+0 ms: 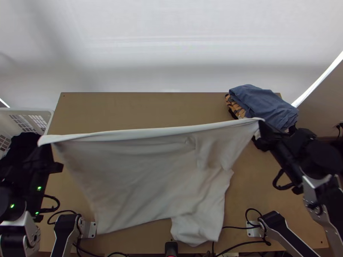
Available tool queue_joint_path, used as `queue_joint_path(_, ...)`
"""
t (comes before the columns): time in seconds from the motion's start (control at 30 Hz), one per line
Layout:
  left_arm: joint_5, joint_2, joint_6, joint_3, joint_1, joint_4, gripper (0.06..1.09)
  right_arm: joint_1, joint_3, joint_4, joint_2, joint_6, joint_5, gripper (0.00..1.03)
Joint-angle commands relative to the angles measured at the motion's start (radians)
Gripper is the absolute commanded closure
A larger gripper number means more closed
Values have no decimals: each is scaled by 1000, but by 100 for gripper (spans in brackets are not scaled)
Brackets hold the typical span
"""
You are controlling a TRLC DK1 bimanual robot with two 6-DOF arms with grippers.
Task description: Fold the t-shirt
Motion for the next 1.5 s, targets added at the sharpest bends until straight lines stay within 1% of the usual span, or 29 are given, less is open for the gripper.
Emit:
queue_joint_path(0.0,-38,72,-40,-38,-6,77,105,-52,-63,88,68,49,-14,100)
queue_joint_path(0.03,-39,109,-50,-44,-12,91,105,-72,-77,105,96,52,-38,100)
queue_joint_path(0.1,-47,193,-67,-39,-12,126,105,-91,-88,137,162,67,-60,100)
queue_joint_path(0.17,-47,279,-76,-36,-12,191,105,-104,-84,166,242,75,-66,100)
queue_joint_path(0.23,-47,377,-83,-15,-12,223,105,-120,-68,188,309,76,-83,100)
queue_joint_path(0.37,-35,564,-104,36,-12,290,105,-143,-25,261,452,73,-84,100)
queue_joint_path(0.53,-30,797,-113,117,-12,367,105,-170,86,275,644,70,-84,100)
queue_joint_path(0.63,-30,922,-106,156,-12,451,105,-181,164,275,754,69,-84,100)
queue_joint_path(0.73,-33,1061,-106,229,-11,459,105,-186,247,263,855,70,-84,100)
queue_joint_path(0.8,-33,1139,-107,286,-9,448,105,-186,311,229,923,75,-86,100)
queue_joint_path(0.93,-33,1268,-124,395,-6,422,105,-187,488,92,1063,90,-84,100)
queue_joint_path(1.13,-30,1455,-164,596,5,292,105,-193,635,45,1173,104,-84,100)
queue_joint_path(1.33,-31,1623,-198,818,32,146,105,-204,788,-29,1270,124,-84,100)
queue_joint_path(1.4,-31,1679,-198,900,37,63,105,-207,848,-75,1308,130,-84,100)
queue_joint_path(1.47,-30,1738,-205,995,44,-53,105,-207,933,-159,1357,144,-84,100)
